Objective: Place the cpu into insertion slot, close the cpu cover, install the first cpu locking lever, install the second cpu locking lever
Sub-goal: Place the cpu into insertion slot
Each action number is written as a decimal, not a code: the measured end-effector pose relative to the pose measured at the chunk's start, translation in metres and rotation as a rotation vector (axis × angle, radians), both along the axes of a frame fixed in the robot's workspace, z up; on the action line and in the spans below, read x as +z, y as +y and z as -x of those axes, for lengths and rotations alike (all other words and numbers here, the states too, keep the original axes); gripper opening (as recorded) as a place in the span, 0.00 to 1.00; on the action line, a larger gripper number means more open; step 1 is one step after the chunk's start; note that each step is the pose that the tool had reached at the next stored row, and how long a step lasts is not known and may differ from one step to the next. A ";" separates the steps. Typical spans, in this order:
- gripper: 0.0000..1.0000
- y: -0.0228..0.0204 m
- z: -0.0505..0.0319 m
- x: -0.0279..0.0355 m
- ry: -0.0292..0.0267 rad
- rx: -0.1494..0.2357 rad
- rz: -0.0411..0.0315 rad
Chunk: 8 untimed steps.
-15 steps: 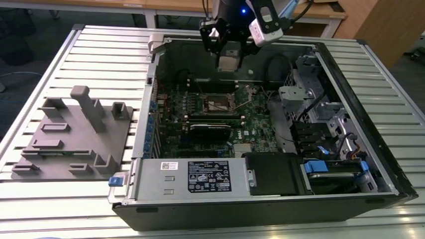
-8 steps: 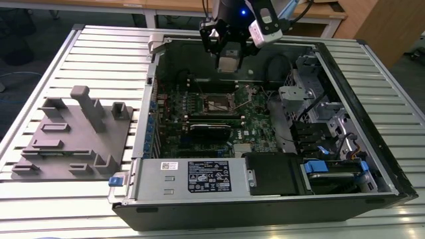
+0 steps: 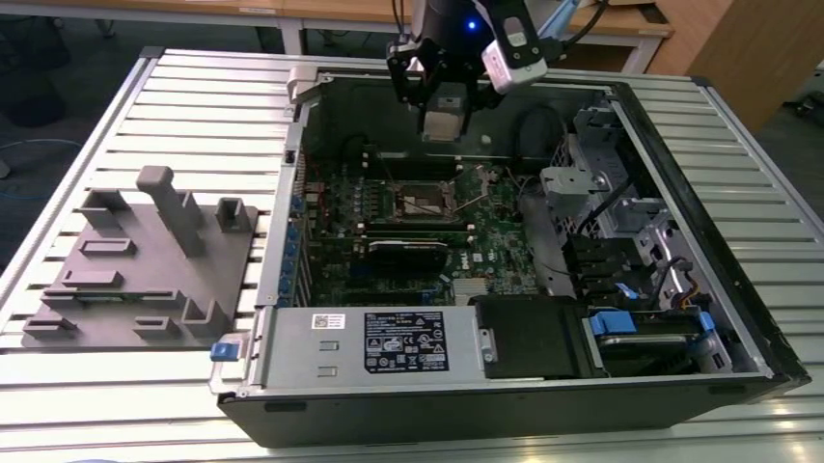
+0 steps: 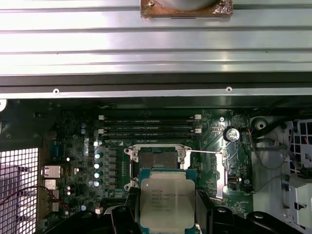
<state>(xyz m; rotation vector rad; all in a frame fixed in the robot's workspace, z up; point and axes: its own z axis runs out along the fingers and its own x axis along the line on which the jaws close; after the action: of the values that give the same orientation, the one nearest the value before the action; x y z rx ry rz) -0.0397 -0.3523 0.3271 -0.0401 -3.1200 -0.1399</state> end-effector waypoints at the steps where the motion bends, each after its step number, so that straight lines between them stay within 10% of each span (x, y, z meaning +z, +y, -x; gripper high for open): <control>1: 0.54 0.0000 0.0000 -0.0004 0.0000 0.000 0.0001; 8: 0.54 0.0000 0.0000 -0.0032 0.0000 0.000 0.0001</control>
<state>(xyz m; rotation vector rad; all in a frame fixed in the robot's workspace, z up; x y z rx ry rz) -0.0397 -0.3523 0.3239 -0.0400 -3.1200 -0.1397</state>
